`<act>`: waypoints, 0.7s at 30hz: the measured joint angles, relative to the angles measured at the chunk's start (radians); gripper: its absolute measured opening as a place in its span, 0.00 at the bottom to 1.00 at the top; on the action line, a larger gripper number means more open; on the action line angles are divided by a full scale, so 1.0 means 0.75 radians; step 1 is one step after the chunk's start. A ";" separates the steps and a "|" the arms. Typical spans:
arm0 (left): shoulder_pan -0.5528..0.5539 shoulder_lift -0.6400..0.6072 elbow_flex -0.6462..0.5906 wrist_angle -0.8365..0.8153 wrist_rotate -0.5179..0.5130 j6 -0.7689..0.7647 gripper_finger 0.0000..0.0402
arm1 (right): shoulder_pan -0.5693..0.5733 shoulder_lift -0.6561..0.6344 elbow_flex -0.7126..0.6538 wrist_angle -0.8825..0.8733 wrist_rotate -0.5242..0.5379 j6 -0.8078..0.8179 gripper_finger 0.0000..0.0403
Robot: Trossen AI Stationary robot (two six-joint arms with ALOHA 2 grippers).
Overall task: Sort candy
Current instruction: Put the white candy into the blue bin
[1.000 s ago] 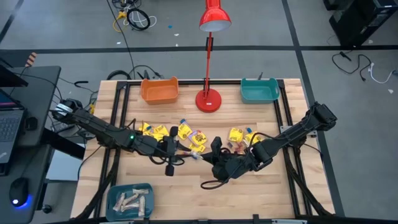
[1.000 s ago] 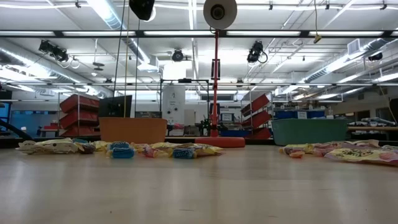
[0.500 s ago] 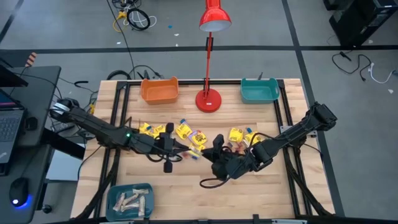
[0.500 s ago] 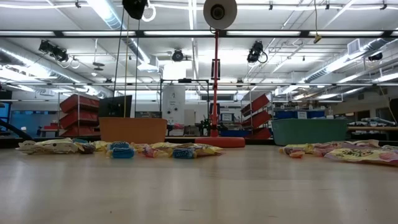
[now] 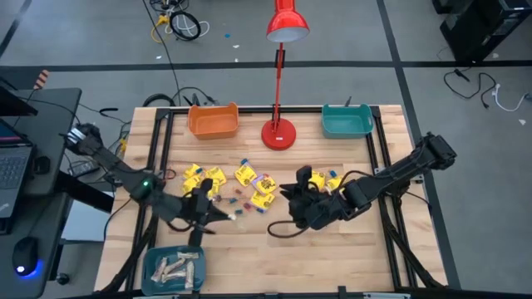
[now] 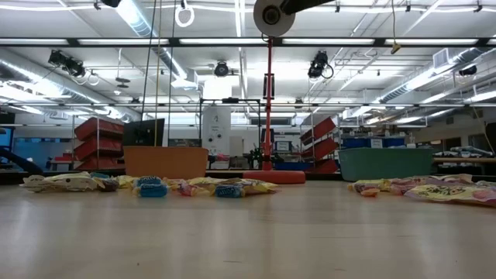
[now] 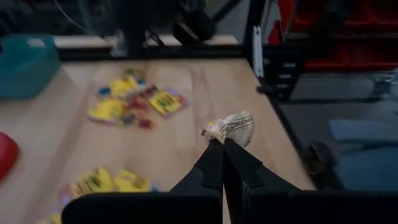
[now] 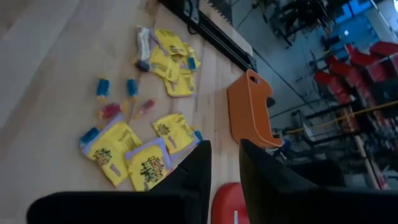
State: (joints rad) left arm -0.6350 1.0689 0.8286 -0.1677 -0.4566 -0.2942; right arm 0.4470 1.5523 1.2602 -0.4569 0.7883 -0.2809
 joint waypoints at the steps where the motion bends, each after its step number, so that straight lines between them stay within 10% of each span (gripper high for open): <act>1: -0.025 0.001 0.024 -0.053 -0.002 -0.048 0.00 | -0.012 -0.002 0.000 0.000 -0.001 0.009 0.17; 21: -0.481 0.206 0.329 -0.826 0.399 -1.059 0.00 | -0.294 -0.003 0.000 0.052 -0.412 0.032 0.17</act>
State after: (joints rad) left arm -0.9960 1.2231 1.0756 -0.7875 -0.1571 -1.0885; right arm 0.2266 1.5501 1.2602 -0.4178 0.4790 -0.2568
